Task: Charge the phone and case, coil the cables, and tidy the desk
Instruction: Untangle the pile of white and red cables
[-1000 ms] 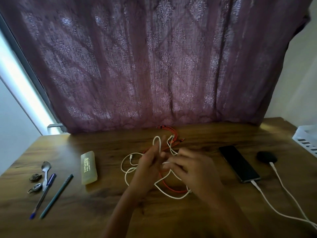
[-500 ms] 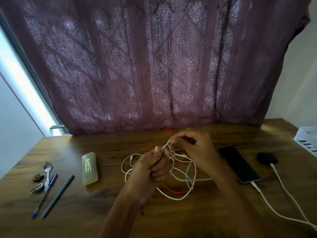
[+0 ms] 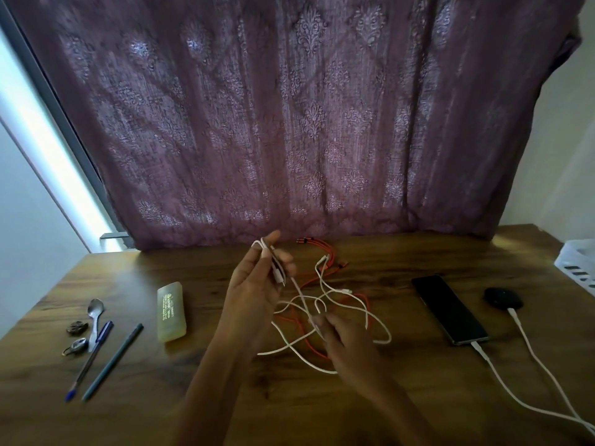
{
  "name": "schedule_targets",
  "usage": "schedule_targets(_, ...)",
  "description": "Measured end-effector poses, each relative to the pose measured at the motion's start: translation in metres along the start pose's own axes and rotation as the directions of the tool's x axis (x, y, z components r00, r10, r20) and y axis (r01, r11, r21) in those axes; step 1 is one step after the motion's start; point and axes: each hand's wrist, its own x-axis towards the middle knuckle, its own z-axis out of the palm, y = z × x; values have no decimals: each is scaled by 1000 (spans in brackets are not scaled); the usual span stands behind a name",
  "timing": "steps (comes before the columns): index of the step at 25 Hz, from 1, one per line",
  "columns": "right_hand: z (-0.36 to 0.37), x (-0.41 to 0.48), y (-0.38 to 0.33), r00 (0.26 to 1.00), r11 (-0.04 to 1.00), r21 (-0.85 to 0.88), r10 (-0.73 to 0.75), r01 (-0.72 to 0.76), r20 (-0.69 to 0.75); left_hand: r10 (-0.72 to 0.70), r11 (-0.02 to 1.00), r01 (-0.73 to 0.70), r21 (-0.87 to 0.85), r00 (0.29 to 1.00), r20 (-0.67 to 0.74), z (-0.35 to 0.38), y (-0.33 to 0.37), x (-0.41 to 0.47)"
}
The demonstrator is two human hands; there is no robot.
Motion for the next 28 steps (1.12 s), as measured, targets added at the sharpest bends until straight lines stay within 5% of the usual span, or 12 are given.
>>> schedule_targets(3,-4,-18,-17,950,901,-332,-310,279,-44,118,966,-94,242,989,-89,-5,-12,1)
schedule_targets(6,-12,-24,-25,862,784,-441,-506,437,-45,196,844,-139,518,979,-57,-5,-22,-5)
schedule_targets(11,-45,-5,-40,766,744,-438,-620,505,-170,-1,775,-55,629,996,88,-5,-29,-21)
schedule_targets(18,-68,32,-47,901,872,238,-387,427,-197,-275,926,201,320,939,205,15,-10,-32)
schedule_targets(25,-43,36,-29,977,864,464,-130,194,-167,-267,936,322,-140,912,310,6,-7,-24)
schedule_targets(28,-16,27,-15,996,845,533,4,43,-86,-194,929,263,-260,945,261,8,-2,-20)
